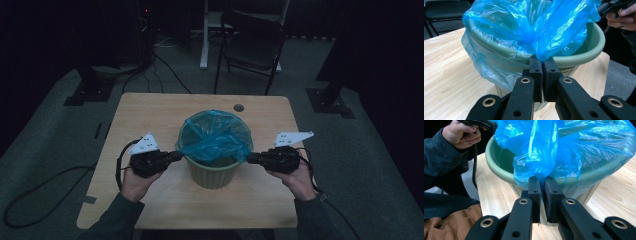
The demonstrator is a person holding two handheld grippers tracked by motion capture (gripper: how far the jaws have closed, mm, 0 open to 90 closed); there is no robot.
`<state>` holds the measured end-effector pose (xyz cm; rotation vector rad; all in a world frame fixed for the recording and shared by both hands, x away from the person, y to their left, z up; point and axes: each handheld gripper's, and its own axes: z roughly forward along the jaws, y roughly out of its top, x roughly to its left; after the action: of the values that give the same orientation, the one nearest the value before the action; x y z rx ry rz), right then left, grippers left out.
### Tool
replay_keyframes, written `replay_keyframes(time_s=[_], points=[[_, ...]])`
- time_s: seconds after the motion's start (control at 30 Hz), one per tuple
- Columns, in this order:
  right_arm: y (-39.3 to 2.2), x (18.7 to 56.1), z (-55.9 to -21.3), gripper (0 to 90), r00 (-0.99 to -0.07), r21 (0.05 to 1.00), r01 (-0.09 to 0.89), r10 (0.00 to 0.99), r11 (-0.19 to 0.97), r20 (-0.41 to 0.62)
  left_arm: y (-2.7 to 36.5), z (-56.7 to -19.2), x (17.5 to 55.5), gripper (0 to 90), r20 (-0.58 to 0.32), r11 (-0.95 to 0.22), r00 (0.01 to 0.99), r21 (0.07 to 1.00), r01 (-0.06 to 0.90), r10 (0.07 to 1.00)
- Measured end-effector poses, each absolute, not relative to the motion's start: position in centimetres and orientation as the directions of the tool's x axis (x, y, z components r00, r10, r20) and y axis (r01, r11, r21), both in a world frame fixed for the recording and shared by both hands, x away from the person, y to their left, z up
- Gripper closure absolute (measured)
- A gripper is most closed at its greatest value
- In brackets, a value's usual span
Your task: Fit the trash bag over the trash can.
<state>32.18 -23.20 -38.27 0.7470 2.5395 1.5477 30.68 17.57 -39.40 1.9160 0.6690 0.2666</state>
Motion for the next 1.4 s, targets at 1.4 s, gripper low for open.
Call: replay_keyframes(time_s=[1.4], points=[[-22.8, 31.2, -36.6, 66.1, -0.900, 0.878, 0.319, 0.405, 0.356, 0.162, 17.5, -37.8, 28.0, 55.2, -0.063, -0.291, 0.872, 0.929, 0.229, 0.485]])
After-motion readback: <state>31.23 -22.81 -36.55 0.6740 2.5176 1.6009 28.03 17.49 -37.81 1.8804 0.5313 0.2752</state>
